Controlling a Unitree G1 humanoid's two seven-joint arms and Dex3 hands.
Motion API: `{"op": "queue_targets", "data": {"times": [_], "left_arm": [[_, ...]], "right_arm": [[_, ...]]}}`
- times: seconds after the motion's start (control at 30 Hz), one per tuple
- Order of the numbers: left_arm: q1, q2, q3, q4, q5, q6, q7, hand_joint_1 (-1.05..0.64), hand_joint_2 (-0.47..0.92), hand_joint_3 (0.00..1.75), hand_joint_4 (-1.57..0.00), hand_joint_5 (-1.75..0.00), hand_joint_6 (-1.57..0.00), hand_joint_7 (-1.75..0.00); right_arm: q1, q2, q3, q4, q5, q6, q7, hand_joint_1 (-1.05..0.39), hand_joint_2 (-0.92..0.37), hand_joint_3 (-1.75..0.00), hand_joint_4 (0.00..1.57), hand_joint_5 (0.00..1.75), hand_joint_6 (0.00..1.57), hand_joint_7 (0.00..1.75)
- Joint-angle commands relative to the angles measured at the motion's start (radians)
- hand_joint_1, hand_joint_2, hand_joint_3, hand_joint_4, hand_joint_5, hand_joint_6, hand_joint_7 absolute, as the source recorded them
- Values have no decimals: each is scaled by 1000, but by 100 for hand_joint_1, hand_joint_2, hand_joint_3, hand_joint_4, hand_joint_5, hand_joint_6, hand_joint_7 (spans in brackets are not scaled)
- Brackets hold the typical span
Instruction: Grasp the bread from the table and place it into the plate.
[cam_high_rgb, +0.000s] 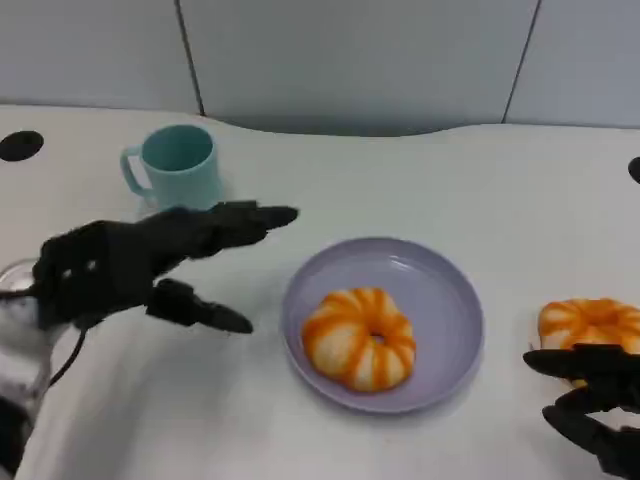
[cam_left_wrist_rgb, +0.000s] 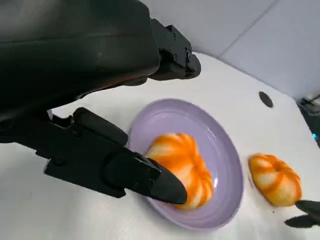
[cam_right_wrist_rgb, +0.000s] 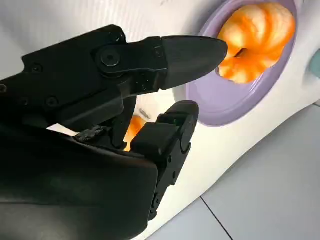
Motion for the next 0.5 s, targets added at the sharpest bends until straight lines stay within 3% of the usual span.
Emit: {"op": "queue_targets", "data": {"times": [0.03,0.2,0.4,0.43,0.5], "left_arm": [[155,10,77,-199,-74,243,47,-45,92,8,-14,-25,-14,-2],[320,-15,119,-421,-70,490,164,-41,92,18,-27,-32,-27,-6],[388,-33,125,-504,-45,591,243,-41,92,18,-41,-92,-49,-6],[396,-33,124,-512,-40,611,252,-42,92,18,-39,-109,-57,-14],[412,-35,116,-538,-30,657,267,-41,92,15,-33,-141,-45,-76]], "right_arm": [[7,-7,-8,-7,7,13,3,-28,-92,-35,62,62,79,0],[14,-11,-18,-6,18,-15,3,-26,-92,-34,63,64,79,1],[15,-20,-26,-5,21,-12,8,-25,-92,-34,64,64,80,1],[15,-22,-28,-4,26,-15,11,-25,-92,-35,64,64,79,0],[17,-24,-30,-8,27,-8,12,-25,-92,-35,64,64,79,0]]}}
